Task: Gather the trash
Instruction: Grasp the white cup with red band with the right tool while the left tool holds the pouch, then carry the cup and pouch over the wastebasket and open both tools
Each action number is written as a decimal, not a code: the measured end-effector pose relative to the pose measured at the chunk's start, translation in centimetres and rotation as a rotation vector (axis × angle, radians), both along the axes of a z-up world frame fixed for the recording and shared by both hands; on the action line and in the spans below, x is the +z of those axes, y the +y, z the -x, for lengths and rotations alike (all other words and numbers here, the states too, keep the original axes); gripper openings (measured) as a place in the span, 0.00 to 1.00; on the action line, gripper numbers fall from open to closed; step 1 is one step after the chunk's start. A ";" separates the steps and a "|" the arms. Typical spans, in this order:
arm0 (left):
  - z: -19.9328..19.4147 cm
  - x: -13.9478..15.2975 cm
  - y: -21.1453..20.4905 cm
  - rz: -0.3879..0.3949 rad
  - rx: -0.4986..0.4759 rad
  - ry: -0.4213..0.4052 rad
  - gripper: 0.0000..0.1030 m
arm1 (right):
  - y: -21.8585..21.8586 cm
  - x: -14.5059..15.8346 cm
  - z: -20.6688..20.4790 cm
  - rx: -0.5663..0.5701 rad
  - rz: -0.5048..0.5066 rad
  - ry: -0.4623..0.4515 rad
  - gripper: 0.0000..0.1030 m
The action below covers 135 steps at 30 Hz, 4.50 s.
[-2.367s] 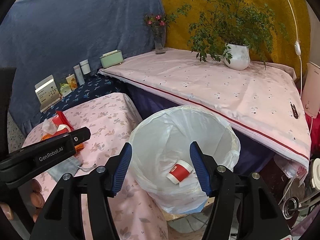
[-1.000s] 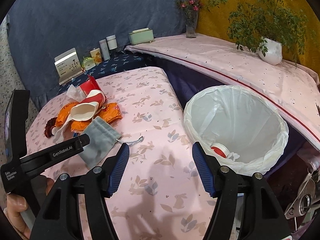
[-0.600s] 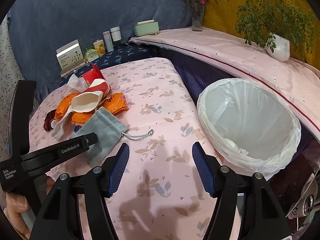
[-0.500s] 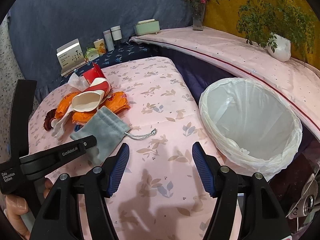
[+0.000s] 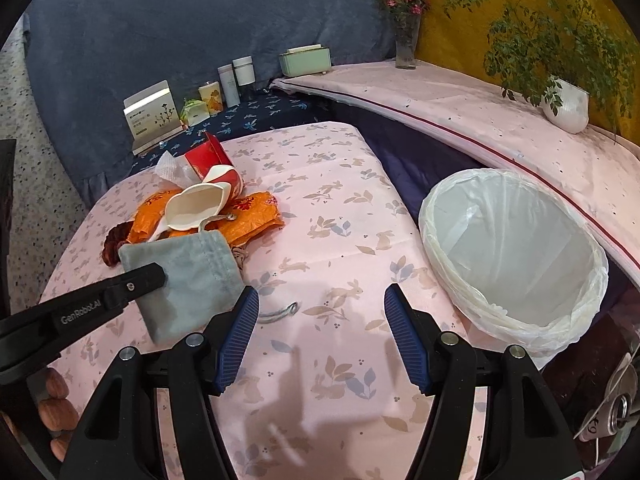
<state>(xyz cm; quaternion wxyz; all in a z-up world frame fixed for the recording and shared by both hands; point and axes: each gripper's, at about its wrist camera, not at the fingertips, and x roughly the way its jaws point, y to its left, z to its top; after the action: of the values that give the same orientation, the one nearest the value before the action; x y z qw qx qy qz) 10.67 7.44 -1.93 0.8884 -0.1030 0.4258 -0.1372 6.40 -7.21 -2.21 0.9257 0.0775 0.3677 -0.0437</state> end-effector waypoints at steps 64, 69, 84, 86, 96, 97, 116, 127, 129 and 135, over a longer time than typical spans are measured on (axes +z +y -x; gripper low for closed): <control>-3.3 8.5 -0.2 0.005 -0.022 -0.186 0.02 | 1.2 3.4 -8.3 0.042 -0.034 -0.095 0.03; -2.3 9.7 -3.8 0.007 -0.088 -0.202 0.02 | -1.8 4.7 -6.5 -0.005 -0.032 -0.126 0.03; -0.7 10.5 -15.1 0.032 -0.289 -0.207 0.03 | -13.4 5.3 -1.1 -0.206 -0.045 -0.151 0.03; -0.4 10.2 -16.5 0.030 -0.315 -0.208 0.03 | -14.9 4.9 -0.5 -0.234 -0.050 -0.145 0.03; -0.2 8.1 -21.8 0.017 -0.405 -0.169 0.03 | -20.4 2.5 1.6 -0.334 -0.073 -0.110 0.03; -0.3 7.9 -22.2 0.015 -0.408 -0.164 0.03 | -20.6 2.4 1.8 -0.338 -0.074 -0.107 0.03; -1.0 6.3 -22.7 -0.019 -0.365 -0.128 0.42 | -21.4 1.4 2.3 -0.357 -0.065 -0.110 0.31; -0.8 6.4 -20.8 -0.028 -0.327 -0.142 0.42 | -19.6 2.1 2.2 -0.333 -0.052 -0.112 0.40; -0.8 6.3 -20.2 -0.027 -0.317 -0.141 0.42 | -19.1 2.1 2.3 -0.329 -0.052 -0.113 0.42; -0.8 6.0 -18.1 -0.024 -0.276 -0.134 0.42 | -17.5 2.4 2.2 -0.301 -0.045 -0.113 0.45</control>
<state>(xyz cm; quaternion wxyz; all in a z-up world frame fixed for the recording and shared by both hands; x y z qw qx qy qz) 11.50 -10.64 4.09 0.8887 -0.0234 0.3773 -0.2593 4.15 -24.72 0.21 0.9258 0.1549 0.3003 -0.1694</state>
